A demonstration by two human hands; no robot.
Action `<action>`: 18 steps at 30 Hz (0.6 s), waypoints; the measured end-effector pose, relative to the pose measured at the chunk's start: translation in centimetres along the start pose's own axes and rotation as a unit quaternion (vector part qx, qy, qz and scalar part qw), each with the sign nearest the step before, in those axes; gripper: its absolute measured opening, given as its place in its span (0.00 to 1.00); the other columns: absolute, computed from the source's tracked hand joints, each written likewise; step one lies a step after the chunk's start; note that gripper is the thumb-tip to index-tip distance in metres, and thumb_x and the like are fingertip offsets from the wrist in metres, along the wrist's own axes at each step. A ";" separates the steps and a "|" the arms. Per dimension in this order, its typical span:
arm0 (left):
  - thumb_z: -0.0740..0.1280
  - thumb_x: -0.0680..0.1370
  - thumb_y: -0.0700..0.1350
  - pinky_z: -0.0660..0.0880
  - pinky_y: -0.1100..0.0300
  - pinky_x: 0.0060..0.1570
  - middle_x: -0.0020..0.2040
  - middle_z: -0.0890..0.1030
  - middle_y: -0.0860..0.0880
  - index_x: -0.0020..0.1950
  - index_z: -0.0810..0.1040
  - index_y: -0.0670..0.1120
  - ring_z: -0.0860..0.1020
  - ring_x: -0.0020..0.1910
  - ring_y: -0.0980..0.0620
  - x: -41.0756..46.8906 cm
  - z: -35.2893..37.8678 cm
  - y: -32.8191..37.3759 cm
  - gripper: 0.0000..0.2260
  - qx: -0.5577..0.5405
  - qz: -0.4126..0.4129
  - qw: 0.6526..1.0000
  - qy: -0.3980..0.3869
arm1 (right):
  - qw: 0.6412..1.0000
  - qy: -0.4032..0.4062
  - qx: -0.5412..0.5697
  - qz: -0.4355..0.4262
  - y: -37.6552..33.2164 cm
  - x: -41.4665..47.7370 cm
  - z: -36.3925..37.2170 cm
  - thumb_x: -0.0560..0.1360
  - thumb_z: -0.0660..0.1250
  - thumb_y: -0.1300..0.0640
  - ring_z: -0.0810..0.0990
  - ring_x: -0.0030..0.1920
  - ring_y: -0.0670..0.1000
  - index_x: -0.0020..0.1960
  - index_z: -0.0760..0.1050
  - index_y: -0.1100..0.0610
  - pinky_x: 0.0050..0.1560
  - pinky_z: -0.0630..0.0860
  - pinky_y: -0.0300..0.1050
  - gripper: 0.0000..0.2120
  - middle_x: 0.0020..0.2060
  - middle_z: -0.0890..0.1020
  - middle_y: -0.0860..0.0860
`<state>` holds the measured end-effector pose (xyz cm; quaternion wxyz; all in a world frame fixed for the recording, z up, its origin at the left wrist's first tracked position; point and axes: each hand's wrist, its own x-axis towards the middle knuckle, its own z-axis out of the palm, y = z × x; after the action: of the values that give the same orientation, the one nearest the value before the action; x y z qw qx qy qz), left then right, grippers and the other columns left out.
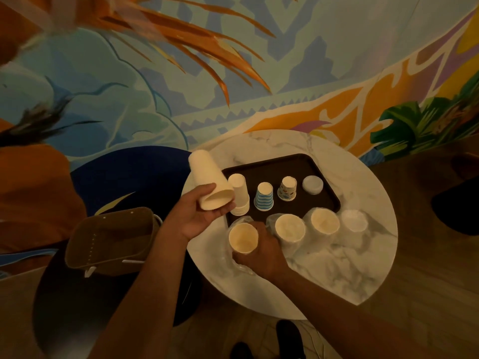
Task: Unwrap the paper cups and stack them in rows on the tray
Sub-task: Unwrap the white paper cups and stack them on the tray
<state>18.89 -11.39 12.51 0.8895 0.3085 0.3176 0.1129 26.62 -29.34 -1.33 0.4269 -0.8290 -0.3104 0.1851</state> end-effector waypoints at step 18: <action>0.85 0.63 0.51 0.74 0.46 0.65 0.71 0.76 0.46 0.72 0.68 0.48 0.75 0.69 0.44 13.2 1.8 -3.1 0.43 0.557 0.224 0.770 0.218 | 1.000 -0.021 0.007 -0.021 1.4 0.3 0.5 0.62 0.83 0.46 0.75 0.62 0.43 0.70 0.69 0.50 0.62 0.67 0.33 0.40 0.63 0.77 0.44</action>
<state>30.24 -9.50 5.15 0.4184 0.7791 0.4322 0.1763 27.05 -29.50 -2.81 0.4300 -0.8150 -0.3357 0.1956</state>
